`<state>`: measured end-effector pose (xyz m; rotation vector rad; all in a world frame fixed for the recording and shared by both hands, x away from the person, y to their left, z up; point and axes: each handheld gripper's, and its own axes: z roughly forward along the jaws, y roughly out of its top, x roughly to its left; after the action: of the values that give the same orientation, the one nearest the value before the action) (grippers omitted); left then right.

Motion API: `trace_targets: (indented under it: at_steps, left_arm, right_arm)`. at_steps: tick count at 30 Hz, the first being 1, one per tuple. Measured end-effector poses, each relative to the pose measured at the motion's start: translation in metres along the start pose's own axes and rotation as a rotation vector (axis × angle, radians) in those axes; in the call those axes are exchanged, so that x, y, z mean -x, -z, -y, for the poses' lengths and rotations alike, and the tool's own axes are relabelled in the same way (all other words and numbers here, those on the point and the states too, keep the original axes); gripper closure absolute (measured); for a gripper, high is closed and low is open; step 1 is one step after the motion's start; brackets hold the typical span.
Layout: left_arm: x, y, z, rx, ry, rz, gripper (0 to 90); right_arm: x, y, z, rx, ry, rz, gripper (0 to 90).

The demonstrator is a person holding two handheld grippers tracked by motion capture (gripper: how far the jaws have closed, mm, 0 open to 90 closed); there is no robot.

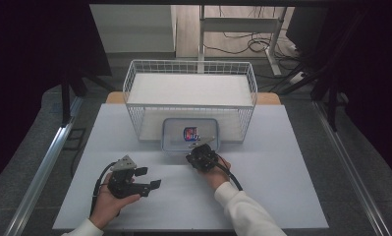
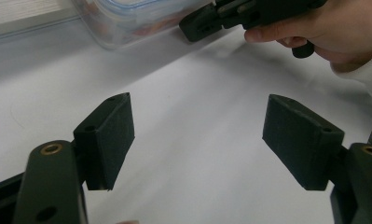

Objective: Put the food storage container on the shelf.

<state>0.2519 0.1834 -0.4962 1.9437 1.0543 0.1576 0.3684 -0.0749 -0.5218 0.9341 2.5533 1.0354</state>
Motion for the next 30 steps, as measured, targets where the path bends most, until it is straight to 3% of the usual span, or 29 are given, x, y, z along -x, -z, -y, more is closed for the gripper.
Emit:
trace_targets:
  at_steps: [4, 8, 16, 22, 30]
  left_arm:
    - [0.001, 0.000, 0.000, -0.002, -0.002, 0.005, 24.5]
    - [0.000, 0.000, 0.000, -0.003, 0.001, 0.003, 24.5]
    - [0.000, -0.002, 0.000, -0.016, 0.002, 0.010, 24.5]
    - [-0.002, -0.001, 0.000, -0.016, 0.004, 0.013, 24.4]
    - [-0.002, -0.001, 0.001, -0.017, 0.003, 0.017, 24.3]
  right_arm:
    - [0.002, 0.003, -0.005, 0.031, -0.009, 0.030, 89.1]
    - [0.009, 0.006, -0.012, 0.058, -0.061, 0.017, 89.2]
    - [0.014, -0.003, -0.018, 0.076, -0.082, 0.033, 89.2]
    - [0.020, -0.010, -0.025, 0.072, -0.088, 0.089, 89.1]
    - [0.040, -0.013, -0.034, 0.074, -0.157, 0.136, 89.1]
